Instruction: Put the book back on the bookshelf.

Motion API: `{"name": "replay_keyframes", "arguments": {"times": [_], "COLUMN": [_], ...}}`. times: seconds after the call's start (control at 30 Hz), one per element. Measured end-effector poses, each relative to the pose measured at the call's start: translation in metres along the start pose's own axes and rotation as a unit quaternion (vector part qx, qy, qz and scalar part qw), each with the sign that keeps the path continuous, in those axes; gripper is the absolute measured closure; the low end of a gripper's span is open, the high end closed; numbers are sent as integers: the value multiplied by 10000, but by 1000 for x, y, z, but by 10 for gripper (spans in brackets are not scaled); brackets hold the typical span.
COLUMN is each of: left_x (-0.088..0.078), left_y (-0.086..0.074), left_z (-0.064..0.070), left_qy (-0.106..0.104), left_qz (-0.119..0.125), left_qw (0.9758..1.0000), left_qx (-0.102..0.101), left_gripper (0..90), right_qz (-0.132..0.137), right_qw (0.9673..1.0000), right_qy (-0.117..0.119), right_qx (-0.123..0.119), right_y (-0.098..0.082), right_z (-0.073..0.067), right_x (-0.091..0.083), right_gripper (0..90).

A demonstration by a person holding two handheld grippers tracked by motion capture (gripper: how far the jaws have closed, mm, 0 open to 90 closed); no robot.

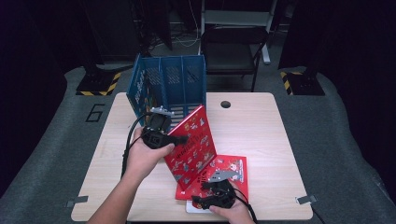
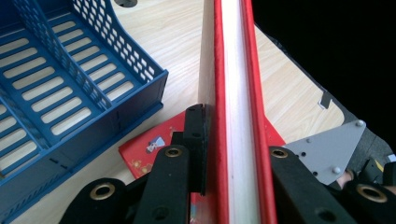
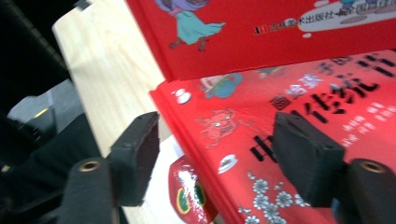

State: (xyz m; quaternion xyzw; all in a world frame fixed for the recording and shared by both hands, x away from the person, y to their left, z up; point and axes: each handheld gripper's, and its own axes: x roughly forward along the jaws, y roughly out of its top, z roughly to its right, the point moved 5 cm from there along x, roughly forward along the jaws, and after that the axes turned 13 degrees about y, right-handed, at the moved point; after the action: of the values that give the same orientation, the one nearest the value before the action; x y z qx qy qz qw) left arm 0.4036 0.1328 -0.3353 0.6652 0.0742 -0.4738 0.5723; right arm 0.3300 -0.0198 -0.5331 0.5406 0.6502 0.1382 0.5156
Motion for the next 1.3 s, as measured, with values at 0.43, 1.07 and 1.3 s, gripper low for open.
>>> {"name": "replay_keyframes", "arguments": {"times": [0.43,1.07,1.3], "left_x": [3,6,4], "left_y": [22,30,31], "left_z": [24,38,42], "left_qy": [-178,-261,-282], "left_qz": [115,202,220], "left_qw": [9998,9994,9993], "left_qx": [47,48,127], "left_gripper": [792,790,781], "right_qz": [328,878,977], "right_qw": [9993,9948,9934], "right_qy": [-175,-448,-549], "right_qx": [-41,242,229], "right_y": [4,8,9], "right_z": [-3,5,3], "right_x": [-4,-20,-22], "right_gripper": [404,461,462]}}
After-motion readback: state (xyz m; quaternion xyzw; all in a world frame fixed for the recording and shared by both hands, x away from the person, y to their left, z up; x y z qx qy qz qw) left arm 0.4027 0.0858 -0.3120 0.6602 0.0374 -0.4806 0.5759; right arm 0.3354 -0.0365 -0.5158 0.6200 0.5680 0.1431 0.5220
